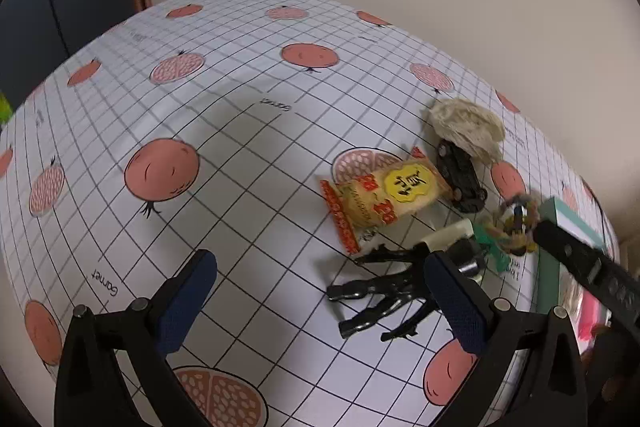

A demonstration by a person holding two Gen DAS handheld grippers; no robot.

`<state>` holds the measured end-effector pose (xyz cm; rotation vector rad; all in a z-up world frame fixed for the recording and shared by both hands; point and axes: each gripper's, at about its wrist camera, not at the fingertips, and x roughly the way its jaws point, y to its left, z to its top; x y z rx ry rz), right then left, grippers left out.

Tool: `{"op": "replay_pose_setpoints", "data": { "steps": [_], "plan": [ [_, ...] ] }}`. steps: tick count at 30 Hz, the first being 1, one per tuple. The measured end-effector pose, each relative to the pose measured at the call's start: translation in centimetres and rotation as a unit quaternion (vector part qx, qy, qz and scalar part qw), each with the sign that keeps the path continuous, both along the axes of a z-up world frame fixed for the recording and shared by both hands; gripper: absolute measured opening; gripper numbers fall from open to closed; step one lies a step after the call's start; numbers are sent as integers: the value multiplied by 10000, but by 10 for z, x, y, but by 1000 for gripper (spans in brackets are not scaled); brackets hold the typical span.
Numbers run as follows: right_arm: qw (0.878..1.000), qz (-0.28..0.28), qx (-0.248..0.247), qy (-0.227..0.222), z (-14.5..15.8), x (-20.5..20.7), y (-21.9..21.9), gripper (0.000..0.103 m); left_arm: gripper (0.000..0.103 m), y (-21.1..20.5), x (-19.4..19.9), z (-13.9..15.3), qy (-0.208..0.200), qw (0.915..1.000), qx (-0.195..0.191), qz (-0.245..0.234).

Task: Organize objects
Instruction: 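Move both tools back toward the remaining items beside the tray, then grasp the rainbow pipe-cleaner toy with the right tool while the left tool grasps the black figure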

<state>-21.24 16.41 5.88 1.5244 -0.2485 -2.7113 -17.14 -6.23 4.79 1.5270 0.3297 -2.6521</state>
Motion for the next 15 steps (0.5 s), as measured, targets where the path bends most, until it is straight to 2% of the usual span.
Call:
{"op": "replay_pose_setpoints", "data": {
  "steps": [6, 11, 12, 15],
  "plan": [
    [10000, -32, -56, -30, -6, -9, 2, 87, 103, 19, 1, 3, -1, 9989, -223, -411],
    [10000, 26, -33, 11, -6, -11, 3, 63, 103, 38, 3, 0, -5, 9957, -497, -788],
    [10000, 53, -59, 12, -6, -11, 2, 55, 103, 41, 4, -1, 4, 9951, -538, -828],
    [9999, 103, -99, 34, -6, -11, 1, 47, 103, 46, 3, -3, 20, 9944, -630, -844]
  ]
}}
